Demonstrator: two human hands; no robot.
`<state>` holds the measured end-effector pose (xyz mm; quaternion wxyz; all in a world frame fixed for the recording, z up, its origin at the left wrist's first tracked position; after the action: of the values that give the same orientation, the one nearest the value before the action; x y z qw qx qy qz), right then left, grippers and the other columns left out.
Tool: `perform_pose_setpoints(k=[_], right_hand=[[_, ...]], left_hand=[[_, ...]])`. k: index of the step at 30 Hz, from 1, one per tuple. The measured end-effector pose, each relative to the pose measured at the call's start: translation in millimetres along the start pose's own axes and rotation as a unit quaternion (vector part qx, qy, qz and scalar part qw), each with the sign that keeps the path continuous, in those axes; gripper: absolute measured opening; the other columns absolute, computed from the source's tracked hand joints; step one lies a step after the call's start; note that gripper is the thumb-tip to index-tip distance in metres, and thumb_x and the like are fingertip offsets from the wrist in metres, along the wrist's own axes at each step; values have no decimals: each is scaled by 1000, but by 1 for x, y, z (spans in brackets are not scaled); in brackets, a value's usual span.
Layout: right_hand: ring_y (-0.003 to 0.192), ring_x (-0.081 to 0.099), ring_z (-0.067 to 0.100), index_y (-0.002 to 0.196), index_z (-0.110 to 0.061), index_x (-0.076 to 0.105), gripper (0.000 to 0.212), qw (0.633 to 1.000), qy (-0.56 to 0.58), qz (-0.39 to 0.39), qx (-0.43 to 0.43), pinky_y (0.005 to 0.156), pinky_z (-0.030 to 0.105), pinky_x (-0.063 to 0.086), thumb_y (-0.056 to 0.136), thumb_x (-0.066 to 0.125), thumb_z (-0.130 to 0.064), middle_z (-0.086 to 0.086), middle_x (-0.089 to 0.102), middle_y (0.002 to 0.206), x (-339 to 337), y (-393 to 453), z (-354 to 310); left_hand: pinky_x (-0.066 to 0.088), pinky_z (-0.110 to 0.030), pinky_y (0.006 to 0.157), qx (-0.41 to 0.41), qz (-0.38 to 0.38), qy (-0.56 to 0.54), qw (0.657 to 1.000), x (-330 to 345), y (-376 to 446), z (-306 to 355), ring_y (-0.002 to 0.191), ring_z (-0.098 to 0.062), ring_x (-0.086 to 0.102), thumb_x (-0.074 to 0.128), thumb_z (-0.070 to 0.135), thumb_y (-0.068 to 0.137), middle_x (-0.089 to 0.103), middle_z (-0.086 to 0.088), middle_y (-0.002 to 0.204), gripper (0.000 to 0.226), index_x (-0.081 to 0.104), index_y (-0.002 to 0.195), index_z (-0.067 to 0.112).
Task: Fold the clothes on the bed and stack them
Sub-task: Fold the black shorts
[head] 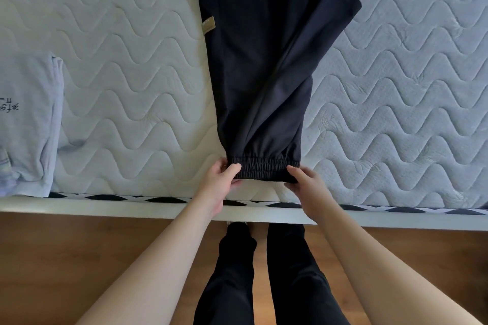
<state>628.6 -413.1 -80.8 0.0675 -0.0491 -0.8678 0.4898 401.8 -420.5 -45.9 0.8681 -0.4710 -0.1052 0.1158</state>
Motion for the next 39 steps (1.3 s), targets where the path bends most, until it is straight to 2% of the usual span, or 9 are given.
perform_pose_setpoints(k=[4,7,10,15,19,23,30,35,39], right_hand=[[87,72,18,116,-27,52,34,996,-8,24,-86,71,25,56,88,69,-20,7,75,97,-9,-25,-51],[77,70,15,109,-44,51,34,979,-68,24,-191,71,30,59,82,68,-33,5,75,87,-9,-62,-114],[74,62,12,101,-32,62,21,956,-102,4,-274,71,31,56,80,62,-36,-1,68,82,-3,-108,-171],[80,62,9,95,-30,71,9,932,-86,-14,-353,74,29,53,90,65,-24,-10,68,90,-9,-177,-240],[97,67,9,117,-31,62,47,899,-128,-61,-414,81,20,52,75,81,-23,-10,69,105,-13,-232,-285],[105,64,13,123,-35,52,67,839,-226,-43,-494,88,23,52,72,84,-6,-12,63,116,-16,-278,-335],[86,59,7,113,-46,58,43,765,-269,9,-586,75,13,45,86,69,-14,-14,65,103,-16,-346,-401],[96,57,2,105,-39,68,28,782,-208,47,-585,87,24,48,90,68,-16,-7,54,108,-23,-373,-426],[86,70,5,99,-28,70,16,826,-104,-18,-554,72,18,53,97,58,-17,-5,74,92,-19,-393,-435]], left_hand=[[59,-29,76,67,-2,-10,998,16,-28,39,85,-22,73,58,8,93,71,-12,102,18,59,112,8],[59,-33,77,137,13,-8,990,31,-56,82,79,-22,74,60,11,90,74,-4,91,40,44,115,37],[60,-30,67,203,-20,27,979,52,-92,132,73,-33,73,55,14,90,72,-7,82,43,43,115,48],[56,-24,62,293,-81,132,943,86,-160,210,73,-29,74,41,12,97,73,2,82,37,71,98,34],[56,-26,76,320,-165,166,918,105,-212,258,91,-27,72,52,16,96,73,2,99,25,66,113,26],[51,-20,90,360,-238,243,869,122,-257,299,111,-13,65,65,2,82,66,2,121,55,51,130,27],[53,-23,83,466,-102,288,830,138,-311,377,84,-9,73,70,20,88,76,5,88,29,59,113,28],[38,-8,55,577,-18,374,726,141,-353,402,55,1,55,71,32,86,60,17,61,16,60,97,36],[42,-7,72,616,-37,354,702,144,-384,412,80,-4,55,74,29,85,54,7,91,21,62,102,24]])
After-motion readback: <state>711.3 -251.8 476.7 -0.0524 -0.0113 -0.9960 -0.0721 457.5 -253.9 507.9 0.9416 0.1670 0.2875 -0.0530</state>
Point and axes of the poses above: each hand's wrist, its own y-axis towards the middle knuckle, its own x-axis out of the palm, z = x × y, the point moved 7 cm from there along y, towards the middle knuckle
